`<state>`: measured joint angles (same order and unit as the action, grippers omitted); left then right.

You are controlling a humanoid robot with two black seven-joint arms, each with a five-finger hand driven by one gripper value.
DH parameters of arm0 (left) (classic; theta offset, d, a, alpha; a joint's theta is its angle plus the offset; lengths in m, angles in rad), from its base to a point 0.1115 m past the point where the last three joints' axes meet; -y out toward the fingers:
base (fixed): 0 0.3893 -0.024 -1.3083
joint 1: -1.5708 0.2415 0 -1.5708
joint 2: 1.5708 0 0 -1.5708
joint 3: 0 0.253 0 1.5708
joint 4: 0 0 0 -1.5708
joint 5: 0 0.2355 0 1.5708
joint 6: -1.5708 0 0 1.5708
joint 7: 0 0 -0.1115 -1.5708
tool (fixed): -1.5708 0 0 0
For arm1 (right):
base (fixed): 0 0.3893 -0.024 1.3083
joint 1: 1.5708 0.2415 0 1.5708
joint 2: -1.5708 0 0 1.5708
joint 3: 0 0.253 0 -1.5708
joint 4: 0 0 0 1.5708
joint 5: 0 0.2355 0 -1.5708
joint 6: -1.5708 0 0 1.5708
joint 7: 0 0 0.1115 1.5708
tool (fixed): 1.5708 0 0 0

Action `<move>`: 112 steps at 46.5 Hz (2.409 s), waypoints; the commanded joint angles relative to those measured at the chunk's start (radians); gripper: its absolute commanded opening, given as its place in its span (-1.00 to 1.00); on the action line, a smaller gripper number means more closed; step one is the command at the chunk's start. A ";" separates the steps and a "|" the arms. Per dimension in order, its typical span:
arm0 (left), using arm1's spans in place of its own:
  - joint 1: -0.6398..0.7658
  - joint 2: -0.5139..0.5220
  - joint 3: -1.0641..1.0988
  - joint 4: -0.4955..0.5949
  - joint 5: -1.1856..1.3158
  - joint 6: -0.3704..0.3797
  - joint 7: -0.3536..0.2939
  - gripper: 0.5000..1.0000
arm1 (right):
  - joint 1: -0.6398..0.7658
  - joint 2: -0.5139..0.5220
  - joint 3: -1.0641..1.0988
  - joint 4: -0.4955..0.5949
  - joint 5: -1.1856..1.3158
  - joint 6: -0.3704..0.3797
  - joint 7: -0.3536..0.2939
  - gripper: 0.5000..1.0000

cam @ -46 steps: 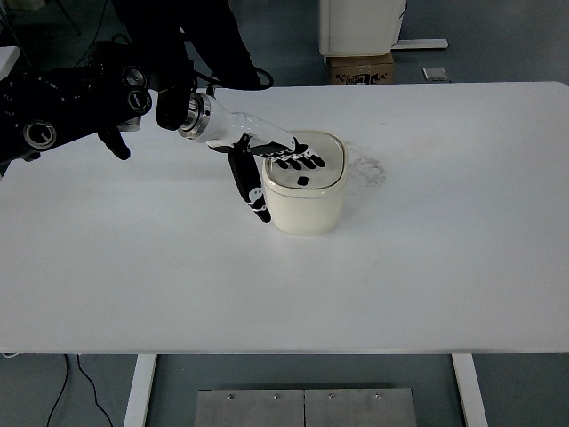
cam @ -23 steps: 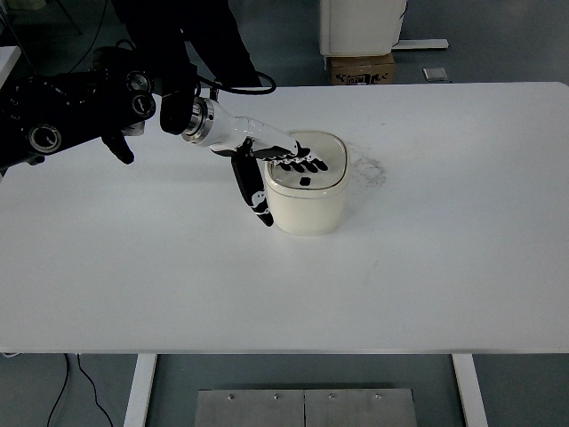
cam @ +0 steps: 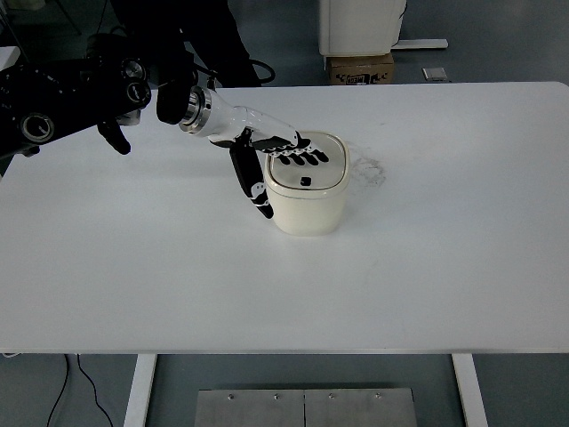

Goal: Open trash can
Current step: 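Press the left fingers on the lid's black button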

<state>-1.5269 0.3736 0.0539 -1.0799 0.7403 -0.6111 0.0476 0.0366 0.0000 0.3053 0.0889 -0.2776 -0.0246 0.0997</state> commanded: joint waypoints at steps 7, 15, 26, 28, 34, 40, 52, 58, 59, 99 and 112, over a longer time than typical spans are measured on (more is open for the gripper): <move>0.008 -0.009 0.000 -0.002 -0.001 0.000 0.000 1.00 | 0.000 0.000 0.000 0.000 0.000 0.000 0.000 0.97; 0.016 -0.019 0.000 -0.003 -0.024 0.000 0.000 1.00 | -0.001 0.000 0.000 0.000 0.000 0.000 0.000 0.97; 0.013 -0.025 0.000 -0.028 -0.038 0.000 0.000 1.00 | 0.000 0.000 0.000 0.000 0.000 0.000 0.000 0.97; 0.011 -0.025 0.000 -0.029 -0.039 0.000 0.000 1.00 | 0.000 0.000 0.000 0.000 0.000 0.000 0.000 0.97; 0.013 -0.025 0.000 -0.031 -0.039 0.000 0.000 1.00 | 0.000 0.000 0.000 0.000 0.000 0.000 0.000 0.97; 0.016 -0.025 0.000 -0.031 -0.039 0.000 0.000 1.00 | 0.000 0.000 0.000 0.000 0.000 0.000 0.000 0.97; 0.019 -0.027 0.001 -0.031 -0.038 0.000 0.000 1.00 | 0.000 0.000 0.000 0.000 0.000 0.000 0.000 0.97; 0.027 -0.027 0.001 -0.031 -0.033 0.000 0.000 1.00 | 0.000 0.000 0.000 0.000 0.000 0.000 0.000 0.97; 0.027 -0.027 0.003 -0.032 -0.032 0.000 0.001 1.00 | 0.000 0.000 0.000 0.000 0.000 0.000 0.000 0.97; 0.019 -0.021 0.003 -0.029 -0.028 0.000 0.000 1.00 | 0.000 0.000 0.000 0.000 0.000 0.000 0.000 0.97; 0.001 -0.012 -0.003 -0.029 -0.041 0.000 0.000 1.00 | 0.000 0.000 0.000 0.000 0.000 0.000 0.000 0.97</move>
<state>-1.5249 0.3609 0.0526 -1.1087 0.7001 -0.6118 0.0491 0.0366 0.0000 0.3053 0.0890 -0.2777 -0.0245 0.0997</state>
